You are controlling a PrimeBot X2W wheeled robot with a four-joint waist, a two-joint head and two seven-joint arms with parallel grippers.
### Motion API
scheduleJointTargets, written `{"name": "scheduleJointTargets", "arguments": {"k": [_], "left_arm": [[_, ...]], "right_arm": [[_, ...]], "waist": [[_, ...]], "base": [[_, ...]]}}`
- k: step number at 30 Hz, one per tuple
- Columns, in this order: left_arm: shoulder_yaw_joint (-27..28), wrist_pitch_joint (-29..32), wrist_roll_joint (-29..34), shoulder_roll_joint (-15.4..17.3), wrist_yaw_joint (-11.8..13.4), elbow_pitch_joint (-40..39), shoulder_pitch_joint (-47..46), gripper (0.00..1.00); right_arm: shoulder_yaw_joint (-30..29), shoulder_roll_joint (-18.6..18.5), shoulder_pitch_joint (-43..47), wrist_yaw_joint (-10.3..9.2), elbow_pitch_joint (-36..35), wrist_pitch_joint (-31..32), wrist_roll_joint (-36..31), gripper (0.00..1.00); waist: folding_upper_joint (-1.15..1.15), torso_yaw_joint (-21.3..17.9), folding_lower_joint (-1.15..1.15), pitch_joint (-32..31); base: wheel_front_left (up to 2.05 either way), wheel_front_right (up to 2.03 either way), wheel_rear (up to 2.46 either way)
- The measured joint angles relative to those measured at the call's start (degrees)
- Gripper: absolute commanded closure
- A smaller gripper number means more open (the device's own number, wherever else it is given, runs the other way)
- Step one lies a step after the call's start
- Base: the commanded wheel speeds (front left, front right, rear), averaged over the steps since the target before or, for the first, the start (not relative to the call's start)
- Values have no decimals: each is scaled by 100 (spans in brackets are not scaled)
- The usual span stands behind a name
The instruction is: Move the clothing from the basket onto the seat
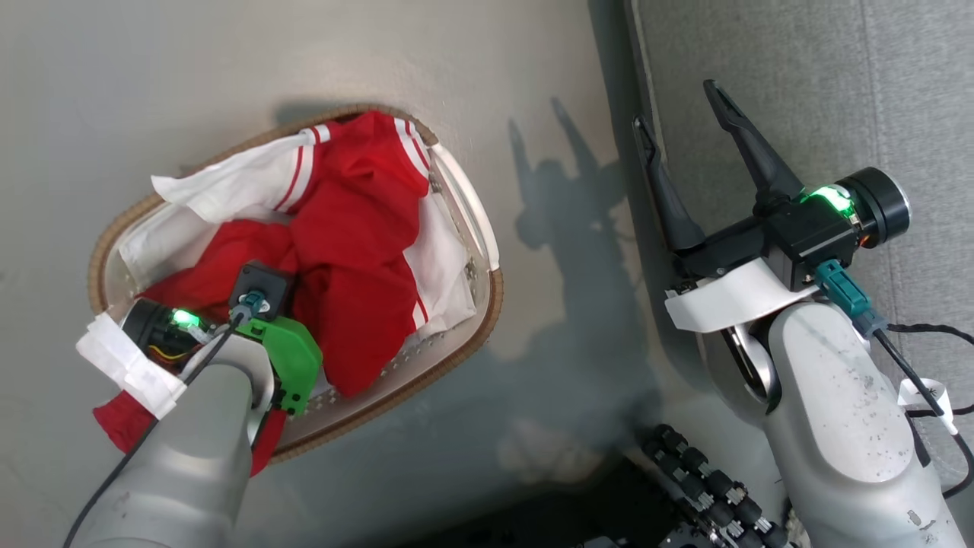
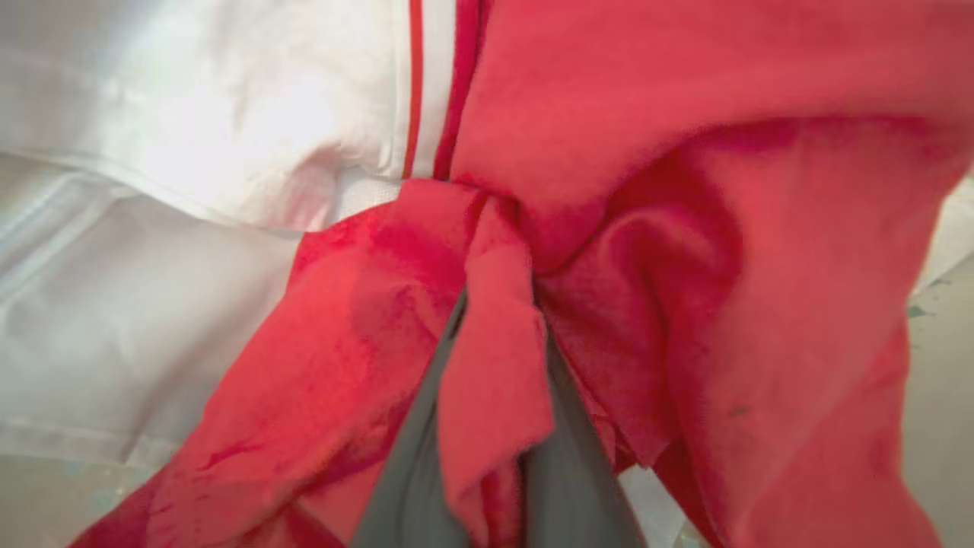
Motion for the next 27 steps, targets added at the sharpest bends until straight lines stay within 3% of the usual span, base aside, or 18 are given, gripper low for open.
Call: {"name": "scheduleJointTargets", "arguments": {"k": [27], "left_arm": [[508, 3, -279, -495, 92, -2460, 2134, 100]], "right_arm": [[-326, 5, 1091, 0, 723, -1, -69, 0]], "waist": [[0, 558, -1, -2817]], "base": [[0, 0, 0]]}}
